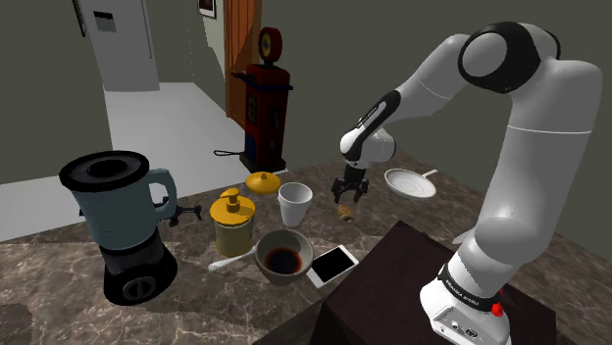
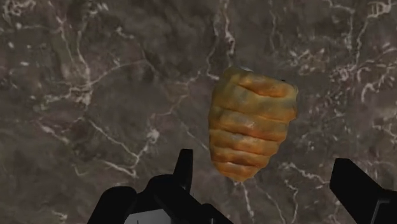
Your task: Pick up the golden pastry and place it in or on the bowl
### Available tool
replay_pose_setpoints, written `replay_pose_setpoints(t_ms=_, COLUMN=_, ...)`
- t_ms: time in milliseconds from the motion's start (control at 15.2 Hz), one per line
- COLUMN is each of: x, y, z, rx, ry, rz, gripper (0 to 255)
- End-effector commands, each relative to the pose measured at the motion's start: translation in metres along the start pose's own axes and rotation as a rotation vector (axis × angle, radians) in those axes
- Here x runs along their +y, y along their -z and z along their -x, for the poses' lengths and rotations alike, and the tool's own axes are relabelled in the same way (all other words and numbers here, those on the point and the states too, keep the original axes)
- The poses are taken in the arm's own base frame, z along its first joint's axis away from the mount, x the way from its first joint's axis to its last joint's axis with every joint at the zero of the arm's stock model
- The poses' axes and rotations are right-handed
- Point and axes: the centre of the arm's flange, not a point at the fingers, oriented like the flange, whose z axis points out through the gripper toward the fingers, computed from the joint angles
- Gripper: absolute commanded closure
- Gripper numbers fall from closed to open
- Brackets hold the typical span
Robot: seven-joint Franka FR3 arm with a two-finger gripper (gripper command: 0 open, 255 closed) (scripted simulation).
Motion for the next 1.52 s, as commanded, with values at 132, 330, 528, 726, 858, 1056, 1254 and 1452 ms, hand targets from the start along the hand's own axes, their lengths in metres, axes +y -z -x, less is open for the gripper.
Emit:
replay_pose_setpoints(t_ms=132, x=0.003, y=-0.022, z=-0.002, rx=-0.003, ry=-0.006, rz=-0.002, gripper=0)
replay_pose_setpoints(t_ms=330, x=0.003, y=-0.038, z=-0.002, rx=-0.003, ry=-0.006, rz=-0.002, gripper=0)
replay_pose_setpoints(t_ms=528, x=0.003, y=-0.046, z=-0.002, rx=-0.003, ry=-0.006, rz=-0.002, gripper=0)
replay_pose_setpoints(t_ms=726, x=0.003, y=-0.046, z=-0.002, rx=-0.003, ry=-0.006, rz=-0.002, gripper=0)
replay_pose_setpoints(t_ms=858, x=0.003, y=-0.046, z=-0.002, rx=-0.003, ry=-0.006, rz=-0.002, gripper=0)
replay_pose_setpoints(t_ms=1056, x=0.003, y=-0.046, z=-0.002, rx=-0.003, ry=-0.006, rz=-0.002, gripper=255)
replay_pose_setpoints(t_ms=1254, x=0.003, y=-0.046, z=-0.002, rx=-0.003, ry=-0.006, rz=-0.002, gripper=255)
replay_pose_setpoints(t_ms=1452, x=0.003, y=-0.046, z=-0.002, rx=-0.003, ry=-0.006, rz=-0.002, gripper=255)
